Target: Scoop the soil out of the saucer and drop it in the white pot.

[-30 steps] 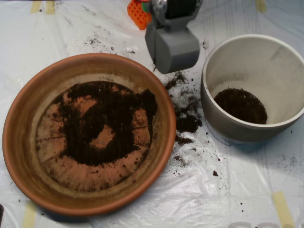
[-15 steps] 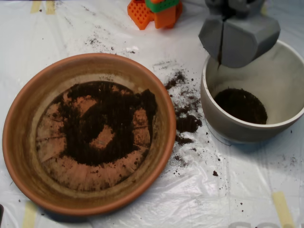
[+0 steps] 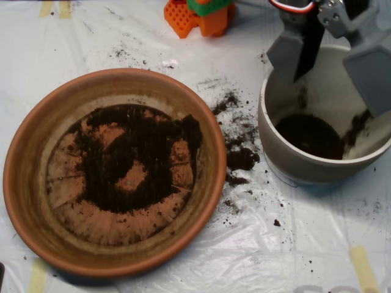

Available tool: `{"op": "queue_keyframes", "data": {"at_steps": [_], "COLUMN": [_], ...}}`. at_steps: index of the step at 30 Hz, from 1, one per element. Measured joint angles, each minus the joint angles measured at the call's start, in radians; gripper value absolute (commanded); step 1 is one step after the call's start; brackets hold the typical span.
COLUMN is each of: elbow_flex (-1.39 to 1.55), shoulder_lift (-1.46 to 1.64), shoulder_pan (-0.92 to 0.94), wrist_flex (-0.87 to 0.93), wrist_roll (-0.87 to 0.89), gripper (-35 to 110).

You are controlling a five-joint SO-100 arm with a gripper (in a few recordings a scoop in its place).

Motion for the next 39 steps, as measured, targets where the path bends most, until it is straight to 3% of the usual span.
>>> {"op": "queue_keyframes", "data": {"at_steps": [12, 24, 39], "elbow_flex": [-0.008, -0.084, 0.647], "shoulder_lift": [0.000, 0.041, 0.267], "shoulder_pan": [0.023, 0.285, 0.658], "wrist_flex": [0.003, 0.064, -0.267], "wrist_roll": [0.044, 0.192, 0.037], "gripper": [39, 39, 41]}}
